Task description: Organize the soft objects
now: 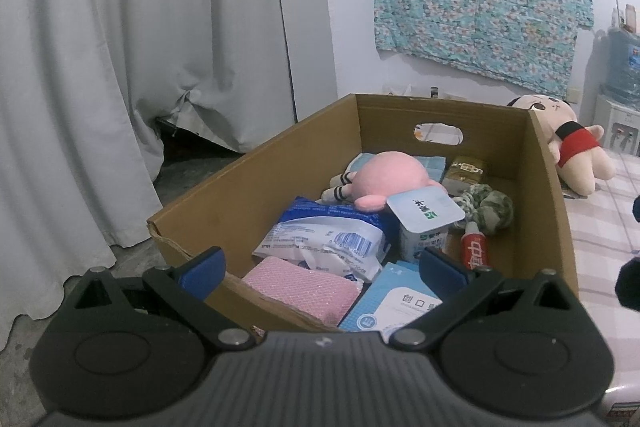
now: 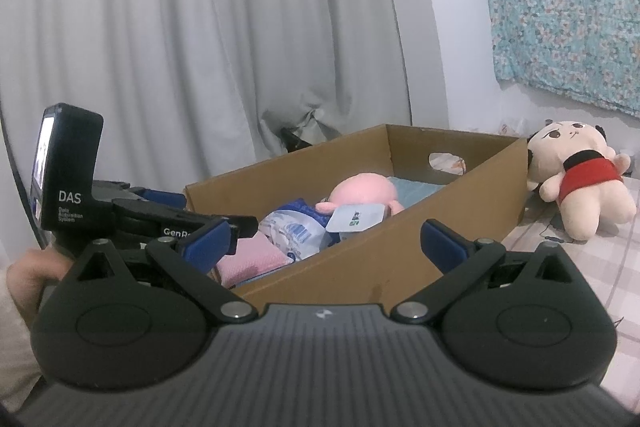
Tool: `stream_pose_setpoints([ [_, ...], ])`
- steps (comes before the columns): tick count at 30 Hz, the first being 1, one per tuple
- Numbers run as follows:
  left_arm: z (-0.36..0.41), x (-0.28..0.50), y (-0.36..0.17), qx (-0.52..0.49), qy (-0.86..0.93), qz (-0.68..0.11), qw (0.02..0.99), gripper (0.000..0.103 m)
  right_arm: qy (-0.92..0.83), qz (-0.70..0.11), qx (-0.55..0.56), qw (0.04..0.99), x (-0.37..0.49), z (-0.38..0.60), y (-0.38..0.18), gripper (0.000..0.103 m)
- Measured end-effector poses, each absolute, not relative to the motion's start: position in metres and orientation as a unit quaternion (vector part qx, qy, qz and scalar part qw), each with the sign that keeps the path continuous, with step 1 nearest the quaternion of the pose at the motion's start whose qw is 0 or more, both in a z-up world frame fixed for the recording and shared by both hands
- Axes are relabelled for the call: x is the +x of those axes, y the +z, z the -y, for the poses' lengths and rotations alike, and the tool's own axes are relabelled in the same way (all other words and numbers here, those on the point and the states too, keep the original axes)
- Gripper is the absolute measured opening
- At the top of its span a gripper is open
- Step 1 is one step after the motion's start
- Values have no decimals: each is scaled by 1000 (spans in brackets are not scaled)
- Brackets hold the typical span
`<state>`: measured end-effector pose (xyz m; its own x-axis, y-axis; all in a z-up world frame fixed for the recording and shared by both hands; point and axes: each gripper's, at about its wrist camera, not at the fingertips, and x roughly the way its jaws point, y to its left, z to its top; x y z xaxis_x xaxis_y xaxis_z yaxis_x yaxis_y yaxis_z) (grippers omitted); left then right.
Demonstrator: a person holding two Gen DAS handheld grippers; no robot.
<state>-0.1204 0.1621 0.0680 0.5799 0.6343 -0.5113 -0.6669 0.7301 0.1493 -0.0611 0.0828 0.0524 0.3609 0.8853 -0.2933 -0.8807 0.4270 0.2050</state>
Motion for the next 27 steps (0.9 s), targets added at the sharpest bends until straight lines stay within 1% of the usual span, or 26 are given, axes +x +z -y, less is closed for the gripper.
stream_pose_setpoints([
  [27, -159, -120, 69, -19, 369, -274, 888, 103, 537, -178, 5, 825, -59, -82, 54, 102],
])
